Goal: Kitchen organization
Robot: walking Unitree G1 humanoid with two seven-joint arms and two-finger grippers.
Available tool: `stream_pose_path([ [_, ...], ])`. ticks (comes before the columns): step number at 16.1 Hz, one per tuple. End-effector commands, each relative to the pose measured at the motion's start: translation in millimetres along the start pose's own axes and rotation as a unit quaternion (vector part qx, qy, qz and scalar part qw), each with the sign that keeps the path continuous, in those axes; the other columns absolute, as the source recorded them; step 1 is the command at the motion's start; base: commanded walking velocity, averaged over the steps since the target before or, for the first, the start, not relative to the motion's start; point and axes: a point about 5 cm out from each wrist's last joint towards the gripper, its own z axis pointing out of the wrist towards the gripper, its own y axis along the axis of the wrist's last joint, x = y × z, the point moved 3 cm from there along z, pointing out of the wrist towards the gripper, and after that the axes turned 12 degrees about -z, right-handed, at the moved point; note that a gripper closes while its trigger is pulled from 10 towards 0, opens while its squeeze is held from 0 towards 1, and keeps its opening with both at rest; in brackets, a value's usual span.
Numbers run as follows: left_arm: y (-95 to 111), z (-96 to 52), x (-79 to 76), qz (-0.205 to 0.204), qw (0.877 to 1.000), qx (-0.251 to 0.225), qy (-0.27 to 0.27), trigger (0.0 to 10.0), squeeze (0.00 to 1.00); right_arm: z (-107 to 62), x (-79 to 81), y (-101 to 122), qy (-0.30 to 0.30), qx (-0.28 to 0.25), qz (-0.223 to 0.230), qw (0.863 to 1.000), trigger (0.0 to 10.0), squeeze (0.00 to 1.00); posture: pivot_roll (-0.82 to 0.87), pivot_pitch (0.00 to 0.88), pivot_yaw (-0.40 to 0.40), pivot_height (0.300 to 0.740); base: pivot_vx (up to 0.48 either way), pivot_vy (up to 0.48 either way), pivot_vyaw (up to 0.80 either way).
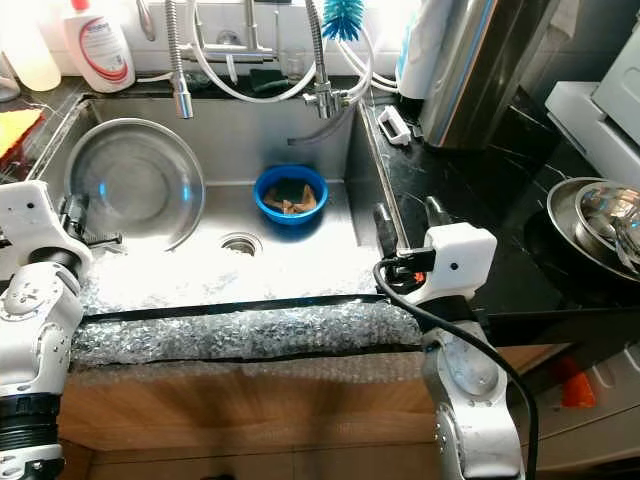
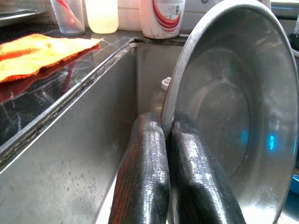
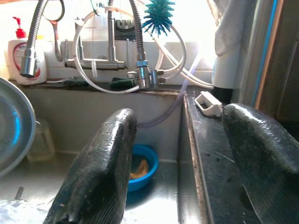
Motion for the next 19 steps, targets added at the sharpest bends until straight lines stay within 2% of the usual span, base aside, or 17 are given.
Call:
stream_pose_path([
  [1, -18, 1.4, -10.6, -0.005, 0.998, 0.047, -0.030, 10.0, 0.00, -0.2, 2.1, 7, 0.000, -0.010, 0.001, 1.000, 10.0, 0.00, 0.03, 0.095, -0.033, 0.740, 0.000, 0.000, 0.00],
  [5, -32, 8.1, -23.6, 0.024, 0.992, 0.099, -0.069, 10.0, 0.00, 1.5, 6.4, 9, 0.004, -0.013, 0.006, 1.000, 10.0, 0.00, 0.04, 0.101, -0.028, 0.740, 0.000, 0.000, 0.00],
  [10, -35, 11.5, -31.2, 0.035, 0.989, 0.113, -0.091, 10.0, 0.00, 2.6, 6.9, 10, 0.003, -0.015, 0.005, 1.000, 10.0, 0.00, 0.03, 0.115, -0.023, 0.740, 0.000, 0.000, 0.00],
  [14, -41, 10.7, -32.5, 0.052, 0.984, 0.133, -0.102, 10.0, 0.00, 3.0, 7.4, 10, 0.003, -0.014, 0.005, 1.000, 10.0, 0.00, 0.04, 0.121, -0.020, 0.740, 0.000, 0.000, 0.00],
  [15, -47, 9.3, -32.6, 0.073, 0.980, 0.147, -0.111, 10.0, 0.00, 3.2, 7.8, 10, 0.004, -0.014, 0.005, 1.000, 10.0, 0.00, 0.04, 0.122, -0.018, 0.740, 0.000, 0.000, 0.00],
  [19, -52, 5.1, -34.1, 0.070, 0.977, 0.162, -0.119, 10.0, 0.00, 3.6, 8.1, 9, 0.004, -0.013, 0.006, 1.000, 10.0, 0.00, 0.04, 0.127, -0.017, 0.740, 0.000, 0.000, 0.00],
])
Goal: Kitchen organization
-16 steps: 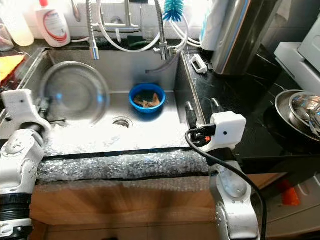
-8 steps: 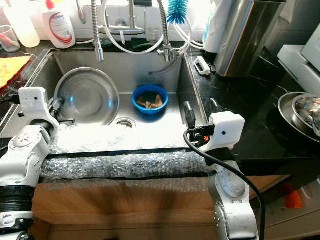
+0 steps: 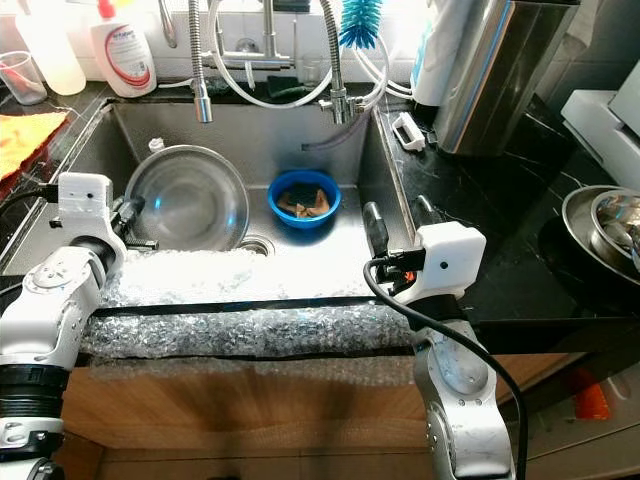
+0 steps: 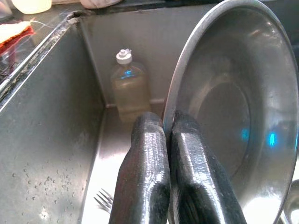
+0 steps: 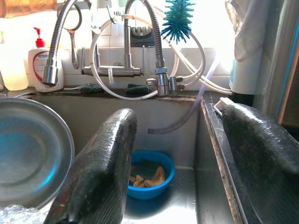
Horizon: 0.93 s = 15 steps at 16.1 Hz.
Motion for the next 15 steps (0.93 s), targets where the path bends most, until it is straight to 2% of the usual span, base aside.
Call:
stream_pose_path([
  [1, -30.4, -3.0, -6.4, -0.004, 0.998, 0.061, -0.013, 10.0, 0.00, 1.8, 0.9, 7.1, 0.001, -0.010, 0.000, 1.000, 10.0, 0.00, 0.04, 0.129, -0.018, 0.740, 0.000, 0.000, 0.00],
  [7, -37.4, -4.2, -7.5, 0.003, 0.996, 0.081, -0.020, 10.0, 0.00, 2.5, 0.6, 7.0, 0.001, -0.009, 0.000, 1.000, 10.0, 0.00, 0.04, 0.133, -0.019, 0.740, 0.000, 0.000, 0.00],
  [8, -37.7, -4.6, -8.9, 0.003, 0.996, 0.082, -0.024, 10.0, 0.03, 2.8, 0.1, 7.3, 0.000, -0.010, 0.000, 1.000, 10.0, 0.00, 0.04, 0.136, -0.018, 0.740, 0.000, 0.000, 0.00],
  [9, -37.8, -4.6, -10.1, 0.005, 0.996, 0.084, -0.027, 10.0, 0.36, 3.4, -0.5, 7.6, 0.000, -0.010, -0.001, 1.000, 10.0, 0.00, 0.04, 0.139, -0.019, 0.740, 0.000, 0.000, 0.00],
  [10, -38.0, -4.5, -10.4, 0.006, 0.996, 0.084, -0.028, 10.0, 0.76, 3.7, -0.8, 7.6, -0.001, -0.010, -0.001, 1.000, 10.0, 0.00, 0.04, 0.143, -0.020, 0.740, 0.000, 0.000, 0.00],
  [11, -38.1, -4.1, -11.2, 0.005, 0.996, 0.085, -0.029, 10.0, 1.00, 4.6, -0.5, 7.9, -0.001, -0.011, 0.001, 1.000, 10.0, 0.00, 0.03, 0.145, -0.022, 0.740, 0.000, 0.000, 0.00],
  [15, -37.3, -5.3, -11.8, 0.004, 0.996, 0.084, -0.030, 10.0, 1.00, 5.7, 1.4, 9.8, 0.002, -0.014, 0.003, 1.000, 10.0, 0.00, 0.04, 0.154, -0.021, 0.740, 0.000, 0.000, 0.00],
])
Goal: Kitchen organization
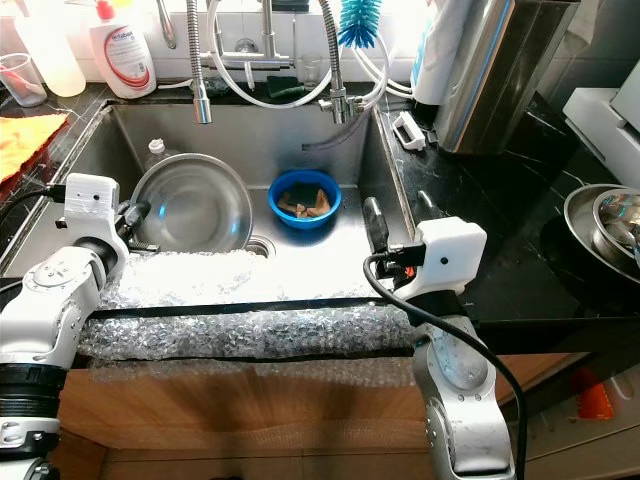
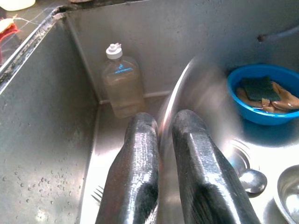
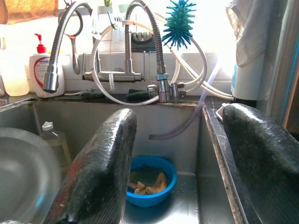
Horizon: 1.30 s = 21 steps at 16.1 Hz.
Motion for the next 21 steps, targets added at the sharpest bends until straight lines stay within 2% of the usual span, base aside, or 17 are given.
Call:
stream_pose_path([
  [1, -34, -3.7, -7.0, -0.008, 0.998, 0.065, -0.012, 10.0, 1.00, 0.8, 1.4, 4, 0.002, -0.004, 0.003, 1.000, 10.0, 0.00, 0.04, 0.157, -0.020, 0.740, 0.000, 0.000, 0.00],
  [10, -31, -4.9, -7.7, -0.007, 0.998, 0.058, -0.013, 10.0, 1.00, 1.3, 2.0, 4, 0.001, -0.004, 0.006, 1.000, 10.0, 0.00, 0.03, 0.166, -0.014, 0.740, 0.000, 0.000, 0.00],
  [11, -26, -4.8, -7.7, -0.011, 0.999, 0.042, -0.012, 10.0, 0.41, 1.3, 2.0, 5, 0.000, -0.004, 0.006, 1.000, 10.0, 0.00, 0.04, 0.167, -0.015, 0.740, 0.000, 0.000, 0.00],
  [12, -18, -5.3, -6.9, -0.015, 1.000, 0.015, -0.009, 10.0, 0.00, 1.3, 1.8, 5, -0.001, -0.005, 0.007, 1.000, 10.0, 0.00, 0.04, 0.167, -0.015, 0.740, 0.000, 0.000, 0.00],
  [14, -3, -8.4, -4.7, -0.029, 0.999, -0.031, -0.006, 10.0, 0.00, 1.3, 1.5, 5, -0.003, -0.006, 0.008, 1.000, 10.0, 0.00, 0.04, 0.169, -0.014, 0.740, 0.000, 0.000, 0.00],
  [15, 9, -12.9, -0.9, -0.024, 0.997, -0.067, -0.001, 10.0, 0.00, 1.2, 1.8, 5, -0.003, -0.006, 0.008, 1.000, 10.0, 0.00, 0.04, 0.170, -0.015, 0.740, 0.000, 0.000, 0.00],
  [17, 14, -15.6, 0.7, -0.014, 0.996, -0.083, 0.000, 10.0, 0.00, 1.1, 1.7, 5, -0.003, -0.006, 0.008, 1.000, 10.0, 0.00, 0.04, 0.171, -0.015, 0.740, 0.000, 0.000, 0.00],
  [18, 23, -22.2, 1.8, 0.005, 0.993, -0.114, -0.004, 10.0, 0.00, 1.1, 1.6, 5, -0.003, -0.007, 0.009, 1.000, 10.0, 0.00, 0.04, 0.172, -0.017, 0.740, 0.000, 0.000, 0.00],
  [21, 41, -37.5, 9.5, 0.026, 0.985, -0.168, 0.014, 10.0, 0.00, 1.1, 1.5, 5, -0.003, -0.008, 0.010, 1.000, 10.0, 0.00, 0.05, 0.171, -0.015, 0.740, 0.000, 0.000, 0.00],
])
